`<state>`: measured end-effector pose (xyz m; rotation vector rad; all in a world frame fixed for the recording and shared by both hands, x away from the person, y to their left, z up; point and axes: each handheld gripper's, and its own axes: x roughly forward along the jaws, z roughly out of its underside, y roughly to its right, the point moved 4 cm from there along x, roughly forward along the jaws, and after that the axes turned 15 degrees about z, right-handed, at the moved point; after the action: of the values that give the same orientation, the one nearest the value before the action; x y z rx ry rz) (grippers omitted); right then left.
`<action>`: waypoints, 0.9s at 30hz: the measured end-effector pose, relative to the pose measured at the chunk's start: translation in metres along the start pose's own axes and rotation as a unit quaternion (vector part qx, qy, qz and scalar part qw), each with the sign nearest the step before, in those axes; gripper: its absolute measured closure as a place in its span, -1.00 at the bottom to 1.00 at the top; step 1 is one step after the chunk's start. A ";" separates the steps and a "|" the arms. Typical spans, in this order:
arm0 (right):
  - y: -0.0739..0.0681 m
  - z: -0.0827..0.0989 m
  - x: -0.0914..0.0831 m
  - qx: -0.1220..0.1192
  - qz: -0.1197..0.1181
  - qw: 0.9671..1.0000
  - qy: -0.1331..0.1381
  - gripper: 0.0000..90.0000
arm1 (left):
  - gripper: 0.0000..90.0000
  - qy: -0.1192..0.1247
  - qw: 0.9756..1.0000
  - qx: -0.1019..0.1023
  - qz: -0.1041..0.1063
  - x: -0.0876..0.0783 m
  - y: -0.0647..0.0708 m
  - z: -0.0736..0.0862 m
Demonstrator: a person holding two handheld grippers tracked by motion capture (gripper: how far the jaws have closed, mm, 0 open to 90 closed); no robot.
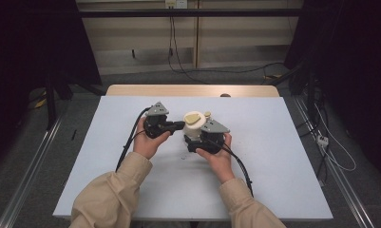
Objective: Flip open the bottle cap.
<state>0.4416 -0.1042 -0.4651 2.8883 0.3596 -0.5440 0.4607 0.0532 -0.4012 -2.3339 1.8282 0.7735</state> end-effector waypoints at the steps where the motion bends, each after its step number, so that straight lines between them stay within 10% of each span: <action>1: 0.000 0.000 0.000 0.000 0.000 1.000 0.000 -0.85 | 1.00 0.000 1.000 0.000 -0.001 0.000 0.000 0.000; 27: 0.000 0.000 0.000 0.001 0.001 1.000 0.000 -0.85 | 1.00 0.005 1.000 0.007 0.000 0.002 0.001 -0.011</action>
<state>0.4415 -0.1042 -0.4654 2.8904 0.3559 -0.5428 0.4644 0.0473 -0.3918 -2.3346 1.8306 0.7486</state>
